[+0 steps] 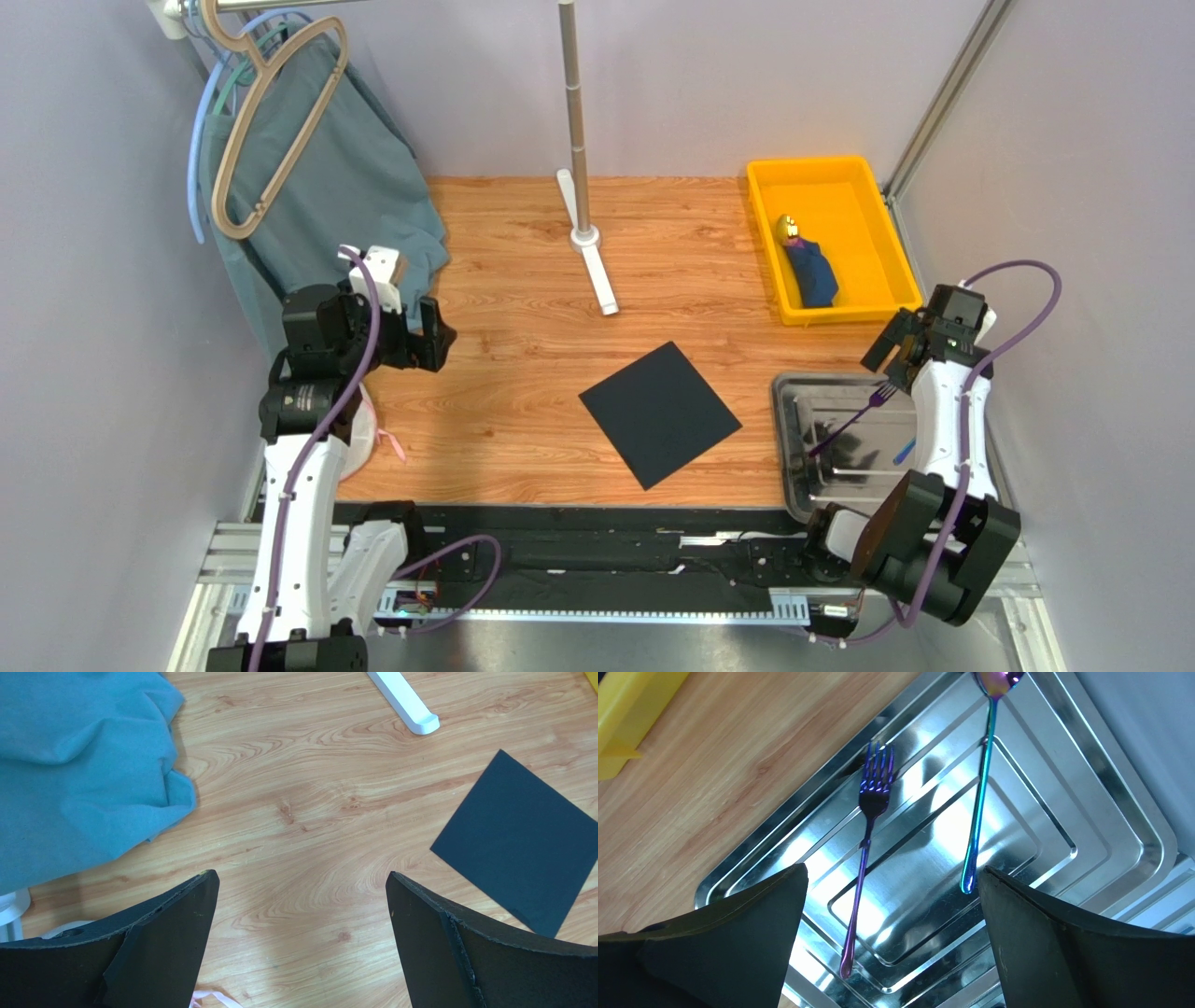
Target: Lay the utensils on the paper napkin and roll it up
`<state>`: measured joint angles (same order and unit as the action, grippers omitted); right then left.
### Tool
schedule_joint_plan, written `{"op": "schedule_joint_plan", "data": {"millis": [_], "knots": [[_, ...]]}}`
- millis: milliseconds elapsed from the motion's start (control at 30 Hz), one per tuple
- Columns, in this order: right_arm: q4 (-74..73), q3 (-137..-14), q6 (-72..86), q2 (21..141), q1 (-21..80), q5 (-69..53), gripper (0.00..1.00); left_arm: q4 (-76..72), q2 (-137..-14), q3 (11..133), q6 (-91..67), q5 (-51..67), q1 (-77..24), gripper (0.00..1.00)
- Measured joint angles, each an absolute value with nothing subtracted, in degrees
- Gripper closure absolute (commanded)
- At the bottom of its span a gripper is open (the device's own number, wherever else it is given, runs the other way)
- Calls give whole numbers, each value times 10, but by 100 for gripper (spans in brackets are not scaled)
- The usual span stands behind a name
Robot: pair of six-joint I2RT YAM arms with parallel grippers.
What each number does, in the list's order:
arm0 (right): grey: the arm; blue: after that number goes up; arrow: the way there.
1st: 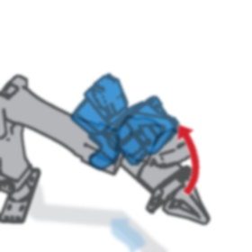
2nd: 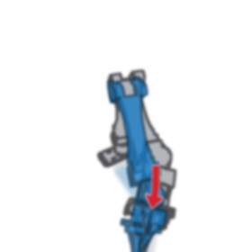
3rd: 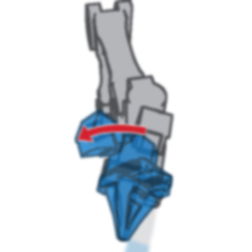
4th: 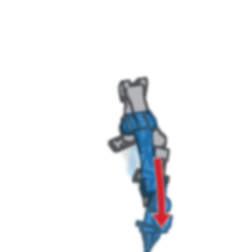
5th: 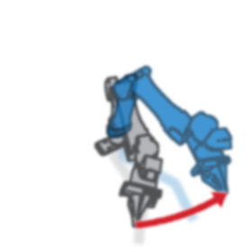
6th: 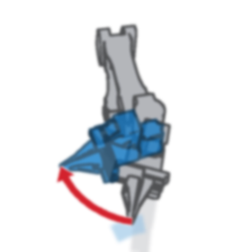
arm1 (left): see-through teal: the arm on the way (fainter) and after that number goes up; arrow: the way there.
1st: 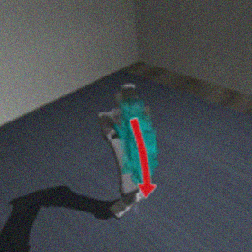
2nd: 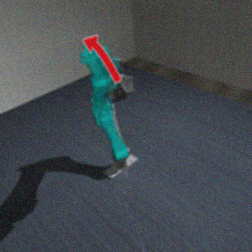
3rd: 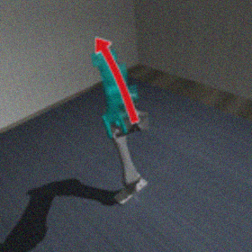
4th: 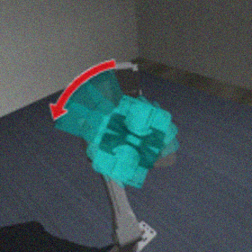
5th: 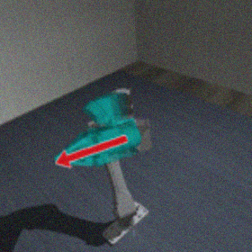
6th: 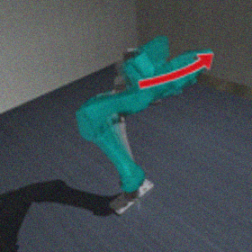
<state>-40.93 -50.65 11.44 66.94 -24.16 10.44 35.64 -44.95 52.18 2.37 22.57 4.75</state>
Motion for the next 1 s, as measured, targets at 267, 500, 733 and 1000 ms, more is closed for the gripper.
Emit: {"op": "schedule_joint_plan", "data": {"millis": [267, 500, 733, 1000], "knots": [[-378, -503, 127, 744, -299, 128, 28, 345, -454, 522, 20, 255, 48, 1], [-335, -493, 132, 797, -343, 144, 53, 344, -447, 522, 29, 272, 48, 1], [-307, -493, 124, 858, -372, 148, 72, 340, -459, 522, 31, 285, 48, 1], [-297, -500, 119, 902, -397, 138, 64, 336, -473, 522, 33, 296, 48, 1]]}}
